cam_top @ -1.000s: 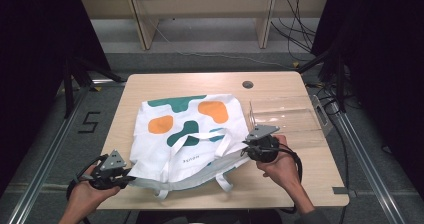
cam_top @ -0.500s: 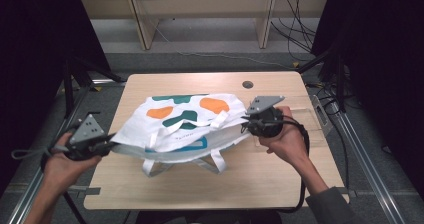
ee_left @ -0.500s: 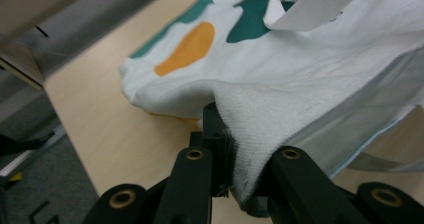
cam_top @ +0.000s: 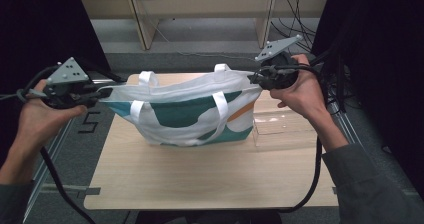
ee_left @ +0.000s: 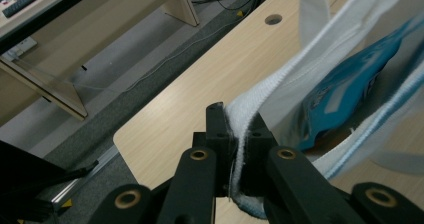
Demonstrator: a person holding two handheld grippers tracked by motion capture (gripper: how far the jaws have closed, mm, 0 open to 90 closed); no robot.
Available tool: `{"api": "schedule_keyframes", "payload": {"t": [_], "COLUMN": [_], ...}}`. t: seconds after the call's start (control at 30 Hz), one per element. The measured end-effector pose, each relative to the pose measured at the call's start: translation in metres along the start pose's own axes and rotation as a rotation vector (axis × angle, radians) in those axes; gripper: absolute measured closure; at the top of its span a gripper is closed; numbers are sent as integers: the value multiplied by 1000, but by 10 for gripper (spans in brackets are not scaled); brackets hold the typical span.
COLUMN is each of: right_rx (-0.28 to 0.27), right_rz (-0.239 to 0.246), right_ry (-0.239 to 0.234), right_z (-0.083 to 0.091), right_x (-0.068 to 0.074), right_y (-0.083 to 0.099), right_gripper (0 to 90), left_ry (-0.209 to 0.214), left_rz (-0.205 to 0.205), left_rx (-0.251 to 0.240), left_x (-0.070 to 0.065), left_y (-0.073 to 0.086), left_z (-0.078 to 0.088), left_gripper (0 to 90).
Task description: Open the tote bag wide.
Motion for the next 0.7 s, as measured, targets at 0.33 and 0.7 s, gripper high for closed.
{"api": "schedule_keyframes", "payload": {"t": [0.33,0.7], "right_rx": [5,96], "right_rz": [-7,-28], "right_ry": [-19,-58], "right_z": [-17,-62], "right_x": [4,12], "right_y": [5,23], "right_gripper": [875,873], "left_ry": [15,75], "left_rz": [11,59], "left_rx": [38,106], "left_x": [5,-2], "left_y": [9,37], "left_z": [-11,-61], "left_gripper": [852,846]}}
Point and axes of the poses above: each handheld gripper's, and its own axes: z roughly backward along the jaws, y roughly out of its underside, x roughly to its left, the point moved 1 cm from there along -z, roughly forward along the jaws, and after that the axes turned 13 degrees about x, right-handed, at the moved point
